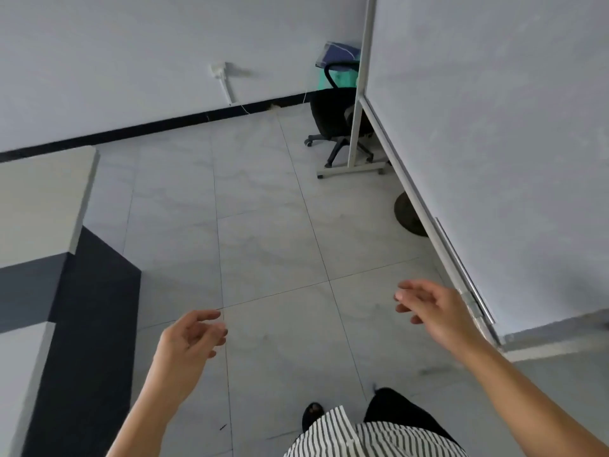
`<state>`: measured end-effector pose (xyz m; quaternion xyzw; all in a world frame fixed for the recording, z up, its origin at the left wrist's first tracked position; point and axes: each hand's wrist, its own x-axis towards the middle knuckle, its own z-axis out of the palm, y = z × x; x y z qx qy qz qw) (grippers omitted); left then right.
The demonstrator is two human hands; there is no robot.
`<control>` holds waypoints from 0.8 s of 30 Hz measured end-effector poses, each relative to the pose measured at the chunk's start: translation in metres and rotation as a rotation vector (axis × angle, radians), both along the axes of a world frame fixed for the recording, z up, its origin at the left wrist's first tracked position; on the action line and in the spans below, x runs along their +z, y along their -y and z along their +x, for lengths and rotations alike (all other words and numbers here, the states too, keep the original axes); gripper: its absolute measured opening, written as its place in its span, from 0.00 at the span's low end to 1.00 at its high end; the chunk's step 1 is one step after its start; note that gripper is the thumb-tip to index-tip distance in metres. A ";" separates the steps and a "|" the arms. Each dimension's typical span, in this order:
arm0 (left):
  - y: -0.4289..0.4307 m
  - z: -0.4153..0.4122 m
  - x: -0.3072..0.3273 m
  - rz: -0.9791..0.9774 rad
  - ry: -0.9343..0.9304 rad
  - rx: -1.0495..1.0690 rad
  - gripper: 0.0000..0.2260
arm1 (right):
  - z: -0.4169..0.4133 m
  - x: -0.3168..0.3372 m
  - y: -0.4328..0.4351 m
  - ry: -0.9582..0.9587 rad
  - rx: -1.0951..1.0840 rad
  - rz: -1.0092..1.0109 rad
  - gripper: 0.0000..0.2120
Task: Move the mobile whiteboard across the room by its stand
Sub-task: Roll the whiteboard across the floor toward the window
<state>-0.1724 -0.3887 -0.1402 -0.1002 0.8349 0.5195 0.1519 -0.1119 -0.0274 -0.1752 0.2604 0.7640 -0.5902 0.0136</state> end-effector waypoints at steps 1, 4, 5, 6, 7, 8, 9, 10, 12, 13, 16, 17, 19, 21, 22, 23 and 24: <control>0.005 -0.011 -0.001 0.006 -0.001 0.015 0.06 | -0.013 0.002 0.004 -0.004 -0.005 -0.008 0.08; 0.009 -0.047 -0.006 0.028 0.013 0.038 0.06 | -0.051 0.003 0.004 -0.003 -0.012 -0.004 0.07; 0.008 -0.061 -0.008 0.032 0.019 0.041 0.06 | -0.063 0.002 0.002 0.000 -0.016 -0.005 0.07; 0.007 -0.075 -0.011 0.036 0.023 0.044 0.07 | -0.077 0.000 -0.001 0.004 -0.023 -0.009 0.06; 0.006 -0.091 -0.012 0.040 0.027 0.047 0.07 | -0.092 -0.003 -0.004 0.008 -0.032 -0.013 0.06; 0.005 -0.109 -0.015 0.043 0.030 0.051 0.07 | -0.109 -0.006 -0.008 0.012 -0.044 -0.016 0.05; 0.005 -0.129 -0.018 0.042 0.032 0.054 0.06 | -0.128 -0.010 -0.011 0.016 -0.055 -0.018 0.05; 0.005 -0.151 -0.021 0.038 0.033 0.057 0.06 | -0.148 -0.014 -0.015 0.019 -0.069 -0.021 0.05; 0.003 -0.200 -0.025 0.035 0.027 0.069 0.06 | -0.196 -0.021 -0.020 0.015 -0.095 -0.031 0.05; 0.001 -0.226 -0.025 0.036 0.023 0.078 0.06 | -0.221 -0.023 -0.024 0.011 -0.103 -0.035 0.06; -0.013 -0.304 -0.016 0.054 0.009 0.090 0.06 | -0.297 -0.018 -0.031 0.002 -0.109 -0.055 0.07; -0.019 -0.330 -0.009 0.069 -0.004 0.085 0.06 | -0.322 -0.014 -0.032 -0.008 -0.105 -0.062 0.07; -0.029 -0.380 0.002 0.082 -0.025 0.065 0.06 | -0.372 -0.004 -0.036 -0.021 -0.085 -0.062 0.07; -0.034 -0.426 0.007 0.081 -0.042 0.053 0.06 | -0.419 0.006 -0.040 -0.032 -0.066 -0.054 0.07; -0.035 -0.447 0.009 0.085 -0.050 0.057 0.06 | -0.442 0.011 -0.042 -0.039 -0.062 -0.050 0.07; -0.035 -0.469 0.009 0.088 -0.056 0.061 0.07 | -0.464 0.014 -0.044 -0.045 -0.059 -0.042 0.07; -0.035 -0.490 0.008 0.093 -0.060 0.064 0.07 | -0.486 0.017 -0.046 -0.050 -0.055 -0.032 0.07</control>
